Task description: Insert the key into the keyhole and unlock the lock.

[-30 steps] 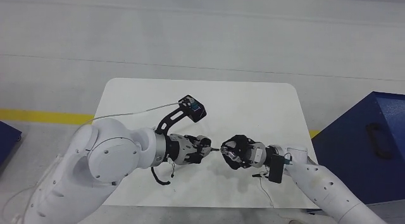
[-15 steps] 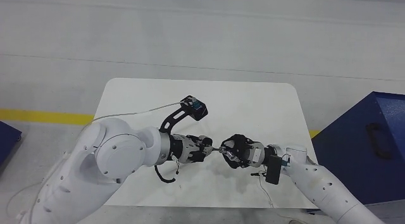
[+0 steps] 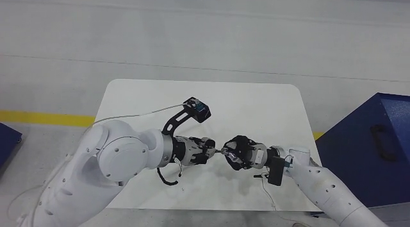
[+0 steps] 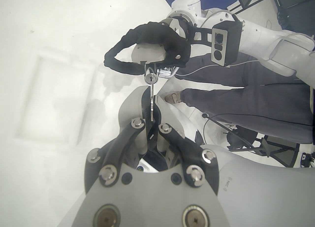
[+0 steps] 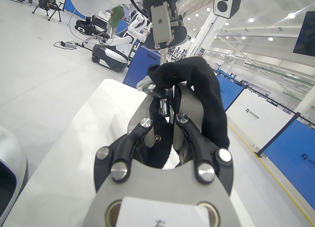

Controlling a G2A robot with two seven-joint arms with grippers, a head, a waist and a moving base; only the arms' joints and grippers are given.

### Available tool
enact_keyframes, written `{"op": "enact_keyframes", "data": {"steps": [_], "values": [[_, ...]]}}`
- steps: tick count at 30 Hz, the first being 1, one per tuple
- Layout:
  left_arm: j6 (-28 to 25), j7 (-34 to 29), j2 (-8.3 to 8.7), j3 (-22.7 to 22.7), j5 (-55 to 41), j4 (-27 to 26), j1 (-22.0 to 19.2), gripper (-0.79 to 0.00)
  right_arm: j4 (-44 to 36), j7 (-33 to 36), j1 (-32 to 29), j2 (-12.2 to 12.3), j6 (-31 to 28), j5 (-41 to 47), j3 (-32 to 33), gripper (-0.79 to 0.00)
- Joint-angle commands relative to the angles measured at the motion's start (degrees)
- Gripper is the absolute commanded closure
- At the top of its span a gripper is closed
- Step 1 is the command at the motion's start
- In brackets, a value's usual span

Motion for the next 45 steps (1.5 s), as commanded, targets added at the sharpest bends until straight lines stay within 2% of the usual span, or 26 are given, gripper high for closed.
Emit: {"op": "enact_keyframes", "data": {"steps": [1, 45], "values": [[-0.05, 0.04, 0.02, -0.09, -0.07, -0.01, 0.01, 0.000, -0.08, 0.06, -0.10, -0.05, -0.01, -0.08, 0.14, 0.000], [-0.86, -0.15, 0.28, -0.65, -0.14, 0.68, -0.13, 0.000, 0.05, 0.73, 0.12, -1.87, -0.85, -2.18, 1.75, 0.000]]}}
